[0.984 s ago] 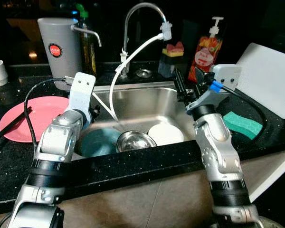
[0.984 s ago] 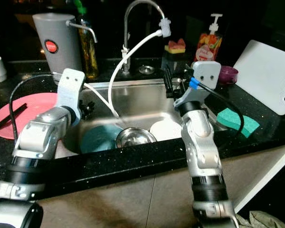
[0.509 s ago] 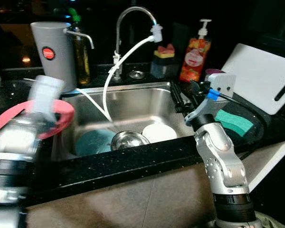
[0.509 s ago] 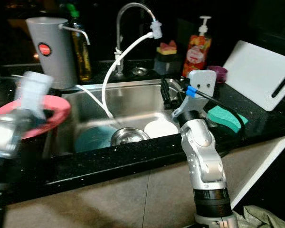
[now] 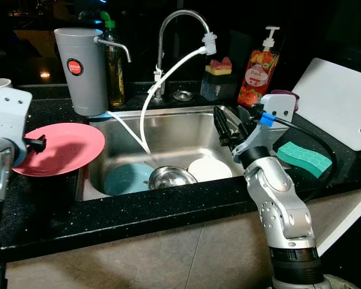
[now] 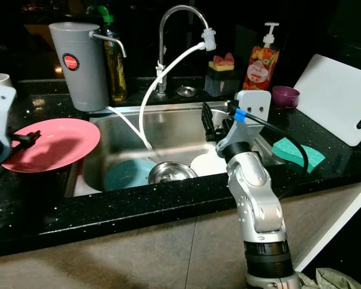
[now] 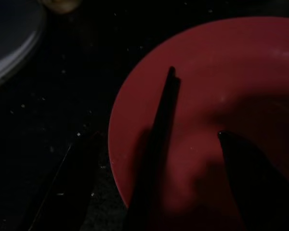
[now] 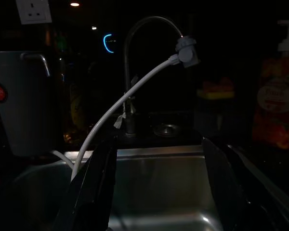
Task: Kitchen organization
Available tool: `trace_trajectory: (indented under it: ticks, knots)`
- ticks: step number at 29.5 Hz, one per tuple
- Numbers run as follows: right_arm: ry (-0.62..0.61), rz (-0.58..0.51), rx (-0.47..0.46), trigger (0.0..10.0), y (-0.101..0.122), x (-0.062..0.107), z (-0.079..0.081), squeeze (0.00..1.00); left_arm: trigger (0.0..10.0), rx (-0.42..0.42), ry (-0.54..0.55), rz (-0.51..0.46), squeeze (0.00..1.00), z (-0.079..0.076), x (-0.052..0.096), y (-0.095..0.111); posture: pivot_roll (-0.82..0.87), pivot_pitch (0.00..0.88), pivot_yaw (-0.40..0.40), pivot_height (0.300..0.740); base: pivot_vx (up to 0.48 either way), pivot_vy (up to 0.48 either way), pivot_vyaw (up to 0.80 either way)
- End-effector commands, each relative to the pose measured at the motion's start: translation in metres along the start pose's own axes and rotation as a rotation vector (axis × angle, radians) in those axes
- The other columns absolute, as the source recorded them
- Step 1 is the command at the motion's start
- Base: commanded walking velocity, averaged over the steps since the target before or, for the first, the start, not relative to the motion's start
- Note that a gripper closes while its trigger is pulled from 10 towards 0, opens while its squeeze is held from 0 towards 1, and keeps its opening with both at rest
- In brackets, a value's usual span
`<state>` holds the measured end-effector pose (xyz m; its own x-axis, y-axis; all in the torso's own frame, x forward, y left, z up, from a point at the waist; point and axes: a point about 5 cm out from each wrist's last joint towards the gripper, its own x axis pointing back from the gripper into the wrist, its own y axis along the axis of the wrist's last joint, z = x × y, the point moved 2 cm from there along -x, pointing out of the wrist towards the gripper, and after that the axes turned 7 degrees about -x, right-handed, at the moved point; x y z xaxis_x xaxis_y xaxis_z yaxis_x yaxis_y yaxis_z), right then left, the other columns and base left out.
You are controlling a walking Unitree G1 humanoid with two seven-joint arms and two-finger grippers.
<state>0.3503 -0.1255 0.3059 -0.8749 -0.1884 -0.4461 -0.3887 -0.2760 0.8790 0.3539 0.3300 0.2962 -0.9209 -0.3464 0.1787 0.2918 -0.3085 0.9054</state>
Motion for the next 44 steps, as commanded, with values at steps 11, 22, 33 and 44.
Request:
trace_trajectory:
  ticks: [11, 22, 33, 44]
  knots:
    - [0.003, 0.009, 0.001, 10.0, 0.002, 0.001, 0.002, 0.00, 10.0, 0.189, -0.103, 0.119, 0.00, 0.010, -0.005, -0.019, 0.11, 0.096, -0.062, 0.740, 0.000, 0.000, 0.00]
    - [0.006, 0.006, 0.012, 10.0, 0.004, 0.000, 0.002, 0.00, 10.0, 0.180, -0.092, 0.178, 0.00, 0.011, -0.009, -0.036, 0.11, 0.091, -0.064, 0.740, 0.000, 0.000, 0.00]
    - [0.001, 0.003, 0.025, 10.0, 0.006, 0.000, -0.001, 0.00, 0.0, 0.167, -0.116, 0.188, 0.00, 0.001, -0.013, -0.041, 0.11, 0.084, -0.060, 0.740, 0.000, 0.000, 0.00]
    - [-0.005, 0.002, 0.026, 10.0, 0.007, 0.000, -0.002, 0.00, 0.0, 0.171, -0.108, 0.121, 0.00, -0.001, -0.016, -0.028, 0.10, 0.087, -0.063, 0.740, 0.000, 0.000, 0.00]
